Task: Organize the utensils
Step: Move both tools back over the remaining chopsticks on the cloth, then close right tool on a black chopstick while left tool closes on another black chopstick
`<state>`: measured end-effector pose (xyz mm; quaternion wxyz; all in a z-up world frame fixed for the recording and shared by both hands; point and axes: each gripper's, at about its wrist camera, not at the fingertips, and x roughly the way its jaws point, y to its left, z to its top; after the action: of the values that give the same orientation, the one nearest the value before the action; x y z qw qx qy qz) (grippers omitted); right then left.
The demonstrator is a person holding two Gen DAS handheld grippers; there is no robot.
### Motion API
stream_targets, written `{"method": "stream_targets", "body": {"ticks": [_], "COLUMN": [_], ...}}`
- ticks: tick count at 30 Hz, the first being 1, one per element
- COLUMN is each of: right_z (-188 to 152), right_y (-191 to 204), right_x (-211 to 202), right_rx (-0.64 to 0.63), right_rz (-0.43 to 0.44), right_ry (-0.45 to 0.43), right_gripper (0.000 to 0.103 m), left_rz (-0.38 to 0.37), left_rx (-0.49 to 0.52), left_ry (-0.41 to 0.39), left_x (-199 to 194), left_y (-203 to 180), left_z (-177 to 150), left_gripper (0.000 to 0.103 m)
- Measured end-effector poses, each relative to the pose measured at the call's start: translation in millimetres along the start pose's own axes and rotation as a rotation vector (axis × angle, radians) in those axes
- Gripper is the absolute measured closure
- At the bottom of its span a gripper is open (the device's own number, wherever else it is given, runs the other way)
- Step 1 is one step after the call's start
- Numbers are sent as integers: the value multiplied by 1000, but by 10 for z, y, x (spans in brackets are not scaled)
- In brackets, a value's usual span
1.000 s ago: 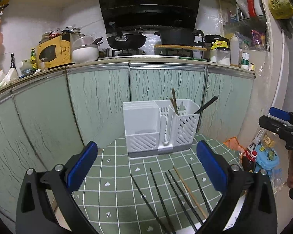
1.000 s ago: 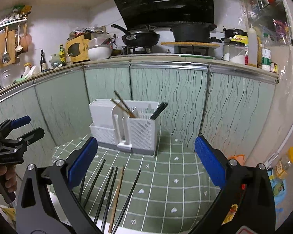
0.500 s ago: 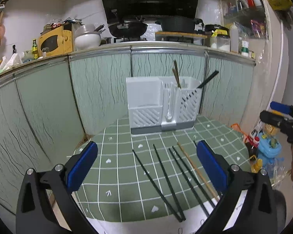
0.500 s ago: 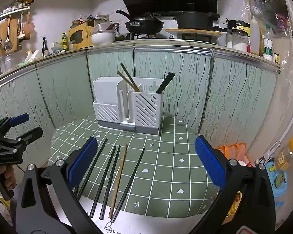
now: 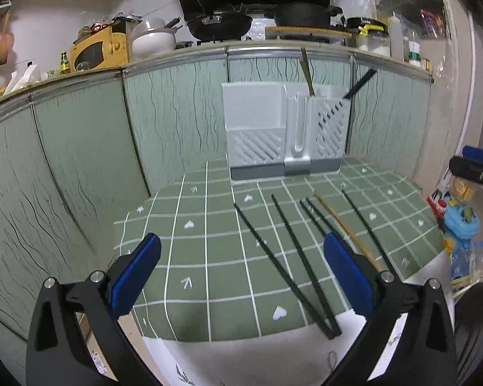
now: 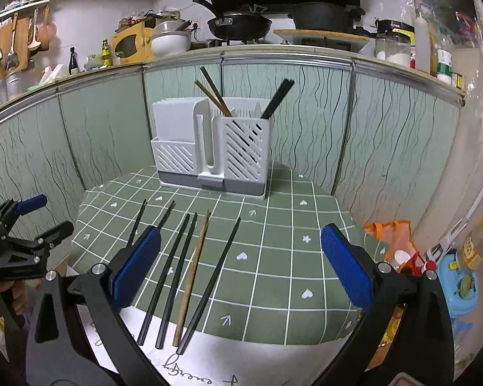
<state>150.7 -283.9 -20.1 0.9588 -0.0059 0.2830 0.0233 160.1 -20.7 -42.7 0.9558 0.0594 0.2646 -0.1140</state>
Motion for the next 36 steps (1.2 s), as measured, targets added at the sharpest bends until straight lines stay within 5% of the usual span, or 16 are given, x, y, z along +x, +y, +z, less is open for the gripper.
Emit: {"method": "stream_targets", "body": {"ticks": [6, 24, 36], "right_z": [-240, -757, -961], "right_y": [0, -46, 155], "right_x": [148, 438, 762], "right_rx": [6, 30, -22], "right_rz": [-13, -29, -13], "right_ry": [30, 132, 232], "right_gripper": [7, 7, 21], "left_rz": [2, -14, -15], "left_rx": [22, 61, 42], "left_ry": [18, 145, 140], "left_x": [141, 593, 541], "left_y": [-127, -476, -465], "left_z": [-255, -626, -669], "left_gripper": [6, 46, 60]}}
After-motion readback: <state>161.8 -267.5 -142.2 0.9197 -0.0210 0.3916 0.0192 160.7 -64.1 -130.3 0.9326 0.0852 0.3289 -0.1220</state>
